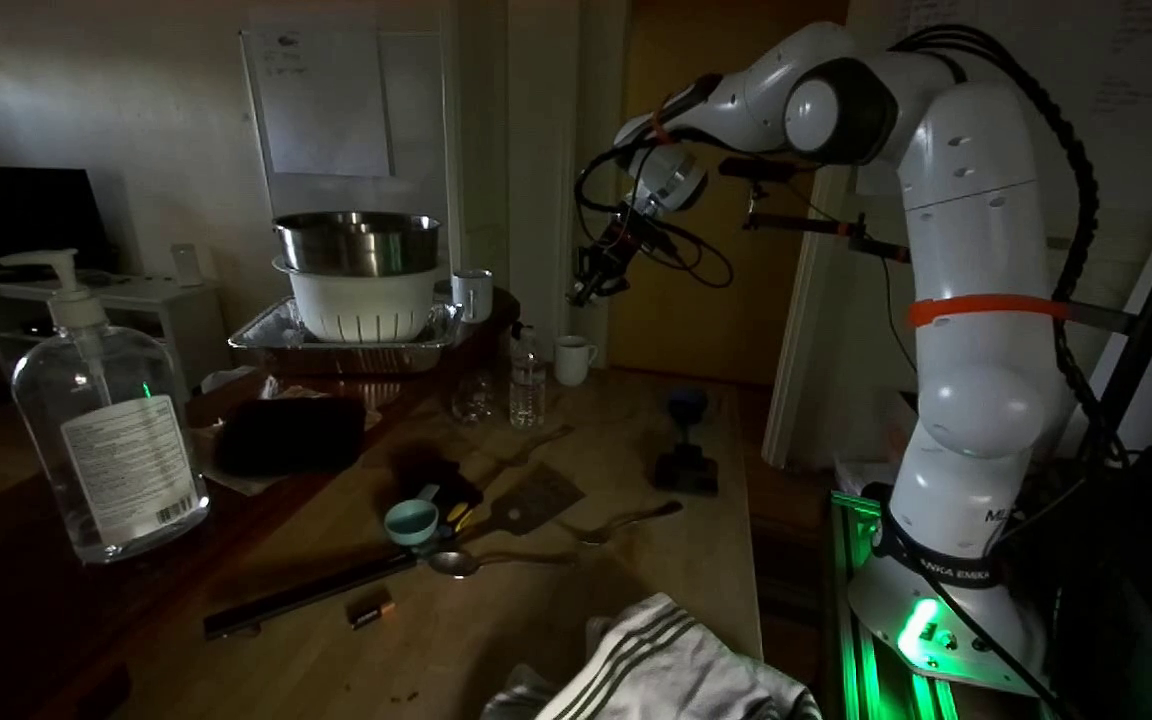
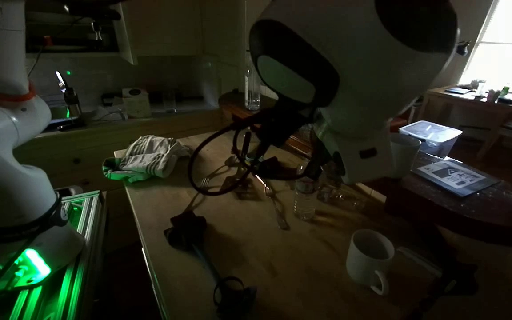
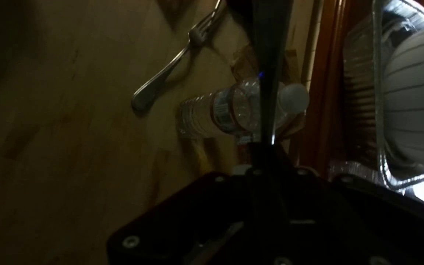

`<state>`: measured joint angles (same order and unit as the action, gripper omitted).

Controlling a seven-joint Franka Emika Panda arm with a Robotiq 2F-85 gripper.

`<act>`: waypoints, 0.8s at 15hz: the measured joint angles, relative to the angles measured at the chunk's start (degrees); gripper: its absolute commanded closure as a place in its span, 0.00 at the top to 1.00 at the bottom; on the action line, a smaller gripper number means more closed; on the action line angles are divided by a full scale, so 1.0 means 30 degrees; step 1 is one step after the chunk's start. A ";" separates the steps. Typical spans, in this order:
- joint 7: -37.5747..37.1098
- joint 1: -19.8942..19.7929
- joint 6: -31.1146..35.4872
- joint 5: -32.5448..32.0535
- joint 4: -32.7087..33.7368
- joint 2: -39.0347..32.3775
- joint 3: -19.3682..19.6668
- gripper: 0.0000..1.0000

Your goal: Put one spoon in the cup

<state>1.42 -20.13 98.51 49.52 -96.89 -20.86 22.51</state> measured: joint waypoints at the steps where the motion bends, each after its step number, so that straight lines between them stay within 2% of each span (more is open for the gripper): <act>1: -0.0447 -0.0621 -0.0311 0.0604 0.0614 -0.0610 -0.0286 0.08; 4: -0.1012 -0.1246 -0.0519 0.1238 0.1432 -0.1483 -0.0752 0.08; 5: -0.1118 -0.1240 -0.0520 0.1250 0.1506 -0.1518 -0.0837 0.02; 8: -0.1768 -0.1346 -0.0522 0.1251 0.1736 -0.1649 -0.1057 0.02; 12: -0.3637 -0.1904 -0.0494 0.1537 0.3011 -0.2978 -0.1381 0.02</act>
<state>-9.49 -25.84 97.02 54.13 -87.85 -29.80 18.37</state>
